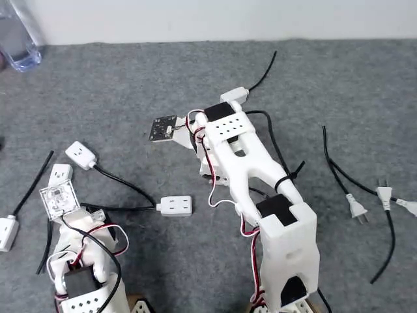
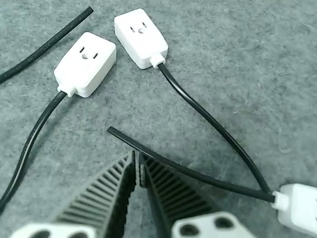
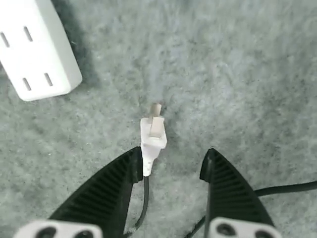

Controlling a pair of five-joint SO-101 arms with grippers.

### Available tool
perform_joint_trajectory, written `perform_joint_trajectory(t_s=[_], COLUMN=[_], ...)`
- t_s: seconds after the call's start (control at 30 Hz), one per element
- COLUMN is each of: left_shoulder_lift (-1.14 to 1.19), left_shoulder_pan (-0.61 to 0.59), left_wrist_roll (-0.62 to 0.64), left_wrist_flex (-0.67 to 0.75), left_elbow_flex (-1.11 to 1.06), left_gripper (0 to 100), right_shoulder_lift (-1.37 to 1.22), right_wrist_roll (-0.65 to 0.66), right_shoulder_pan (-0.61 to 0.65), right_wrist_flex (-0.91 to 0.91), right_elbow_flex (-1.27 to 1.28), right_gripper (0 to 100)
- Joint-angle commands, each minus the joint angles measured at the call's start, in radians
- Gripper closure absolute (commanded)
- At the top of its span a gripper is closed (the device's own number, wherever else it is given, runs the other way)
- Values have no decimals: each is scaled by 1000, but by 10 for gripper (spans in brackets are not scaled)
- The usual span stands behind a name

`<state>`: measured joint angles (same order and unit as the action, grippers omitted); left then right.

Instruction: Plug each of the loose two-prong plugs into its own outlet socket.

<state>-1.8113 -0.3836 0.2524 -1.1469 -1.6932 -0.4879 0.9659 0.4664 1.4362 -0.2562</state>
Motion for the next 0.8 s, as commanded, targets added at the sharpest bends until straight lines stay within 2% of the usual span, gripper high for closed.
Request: perform_joint_trajectory(t_s=[0.0, 0.3, 0.77], left_shoulder_lift=[-12, -12, -12], left_shoulder_pan=[5, 6, 6], left_wrist_roll=[-3, -3, -5], left_wrist_flex=[-11, -11, -11], left_elbow_flex=[12, 12, 12], left_gripper=[986, 986, 986], right_shoulder_lift=[-2, -19, -59], right_wrist_roll=[8, 6, 61], right_shoulder_pan=[-7, -10, -97], right_wrist_flex=[4, -24, -151], right_elbow_flex=[-54, -55, -55], right_gripper=[812, 812, 812])
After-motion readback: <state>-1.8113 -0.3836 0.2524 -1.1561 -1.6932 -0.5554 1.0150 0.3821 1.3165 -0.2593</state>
